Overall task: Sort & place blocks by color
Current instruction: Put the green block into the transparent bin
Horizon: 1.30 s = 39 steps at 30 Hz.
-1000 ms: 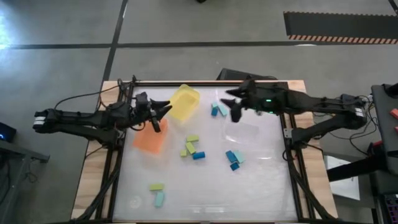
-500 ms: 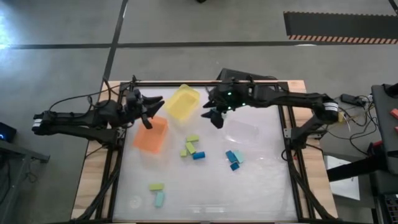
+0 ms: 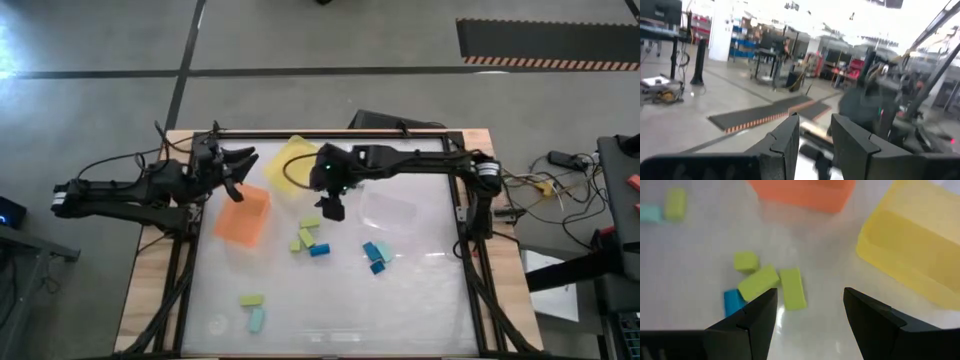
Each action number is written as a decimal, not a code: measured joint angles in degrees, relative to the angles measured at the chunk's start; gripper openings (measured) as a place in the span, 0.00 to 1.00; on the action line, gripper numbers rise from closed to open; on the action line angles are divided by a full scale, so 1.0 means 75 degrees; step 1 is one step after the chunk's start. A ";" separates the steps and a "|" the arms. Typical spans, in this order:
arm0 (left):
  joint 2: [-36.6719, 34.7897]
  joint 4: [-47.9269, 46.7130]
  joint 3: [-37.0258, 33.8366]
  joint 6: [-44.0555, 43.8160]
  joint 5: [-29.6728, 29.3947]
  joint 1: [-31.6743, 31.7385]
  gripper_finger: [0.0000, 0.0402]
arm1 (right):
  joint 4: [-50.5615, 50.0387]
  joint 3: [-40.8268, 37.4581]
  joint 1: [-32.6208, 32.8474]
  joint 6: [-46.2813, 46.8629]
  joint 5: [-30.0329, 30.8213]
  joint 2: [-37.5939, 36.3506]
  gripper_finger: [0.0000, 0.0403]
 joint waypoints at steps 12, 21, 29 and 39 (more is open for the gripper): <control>-0.0333 -0.0024 0.0003 0.0417 -0.0347 0.0000 0.24 | -0.0585 0.0656 0.0549 -0.0316 0.0677 0.1333 0.54; -0.0607 -0.0033 0.0003 0.0417 -0.0442 0.0000 0.24 | -0.0213 0.0652 0.0610 -0.0307 0.0415 0.1952 0.54; -0.0722 -0.0044 -0.0006 0.0417 -0.0453 0.0000 0.24 | 0.0102 0.0649 0.0607 -0.0275 0.0410 0.2182 0.54; -0.0866 -0.0039 -0.0006 0.0414 -0.0452 0.0000 0.24 | 0.0220 0.0646 0.0610 -0.0160 0.0401 0.2426 0.54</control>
